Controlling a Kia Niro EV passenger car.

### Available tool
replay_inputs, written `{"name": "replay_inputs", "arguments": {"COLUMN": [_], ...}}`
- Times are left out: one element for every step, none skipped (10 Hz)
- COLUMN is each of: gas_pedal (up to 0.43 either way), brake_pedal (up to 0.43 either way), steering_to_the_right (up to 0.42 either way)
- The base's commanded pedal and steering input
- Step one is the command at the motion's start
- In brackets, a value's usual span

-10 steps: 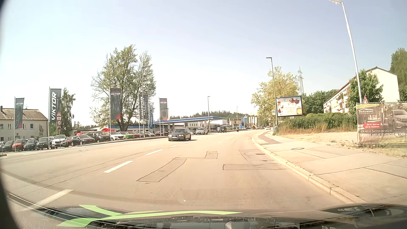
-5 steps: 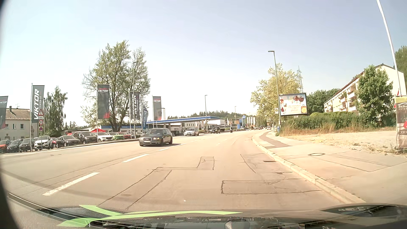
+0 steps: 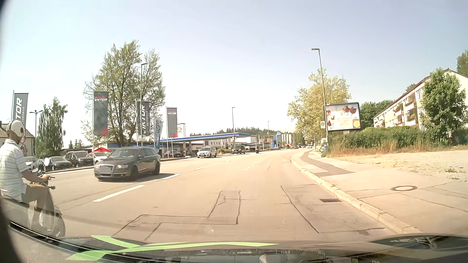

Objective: Follow the waypoints while adhering to traffic rules and regulations

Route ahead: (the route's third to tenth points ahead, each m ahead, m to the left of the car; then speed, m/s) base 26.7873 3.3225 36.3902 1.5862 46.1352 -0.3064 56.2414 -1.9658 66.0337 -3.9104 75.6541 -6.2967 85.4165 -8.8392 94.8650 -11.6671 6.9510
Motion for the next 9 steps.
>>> {"name": "replay_inputs", "arguments": {"gas_pedal": [0.189, 0.189, 0.189, 0.189, 0.189, 0.189, 0.189, 0.189, 0.189], "brake_pedal": [0.000, 0.000, 0.000, 0.000, 0.000, 0.000, 0.000, 0.000, 0.000], "steering_to_the_right": [0.008, 0.008, 0.008, 0.008, 0.008, 0.010, 0.012, 0.015, 0.016]}}
